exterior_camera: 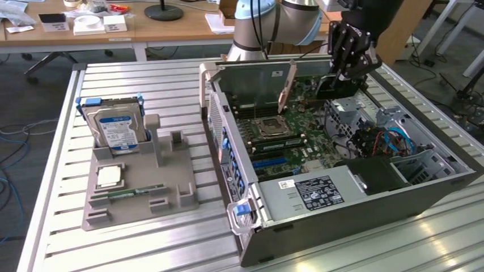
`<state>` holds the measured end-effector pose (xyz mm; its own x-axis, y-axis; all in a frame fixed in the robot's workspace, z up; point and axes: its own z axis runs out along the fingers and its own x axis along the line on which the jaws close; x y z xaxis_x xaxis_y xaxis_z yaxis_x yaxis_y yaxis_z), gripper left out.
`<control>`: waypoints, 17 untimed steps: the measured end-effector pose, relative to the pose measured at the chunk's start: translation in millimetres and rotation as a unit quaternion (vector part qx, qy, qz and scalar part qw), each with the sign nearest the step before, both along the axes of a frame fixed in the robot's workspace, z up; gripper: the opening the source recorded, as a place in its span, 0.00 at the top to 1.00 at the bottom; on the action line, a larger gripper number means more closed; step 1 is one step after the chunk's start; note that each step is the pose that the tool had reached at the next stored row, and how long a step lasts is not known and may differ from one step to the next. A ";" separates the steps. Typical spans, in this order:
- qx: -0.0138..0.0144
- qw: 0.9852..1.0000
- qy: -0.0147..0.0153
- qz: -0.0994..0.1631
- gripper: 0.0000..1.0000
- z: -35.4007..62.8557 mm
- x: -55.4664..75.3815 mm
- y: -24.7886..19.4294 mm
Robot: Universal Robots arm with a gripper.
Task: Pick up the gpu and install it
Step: 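Insert the gpu into the slot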
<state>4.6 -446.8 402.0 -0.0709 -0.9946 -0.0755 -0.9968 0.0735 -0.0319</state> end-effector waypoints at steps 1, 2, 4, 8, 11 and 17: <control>0.000 1.000 0.000 0.000 0.73 0.0 0.0 0.0; 0.000 1.000 0.000 0.000 0.73 0.0 0.0 0.0; 0.000 1.000 0.000 0.000 0.73 0.0 0.0 0.0; 0.000 1.000 0.000 0.000 0.73 0.0 -1.3 0.0; 0.000 1.000 0.000 0.000 0.73 0.0 -2.6 0.0; 0.000 1.000 0.000 0.000 0.73 0.0 -3.0 0.0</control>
<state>1.7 -446.8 401.9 -0.0711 -0.9946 -0.0757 -0.9968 0.0737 -0.0321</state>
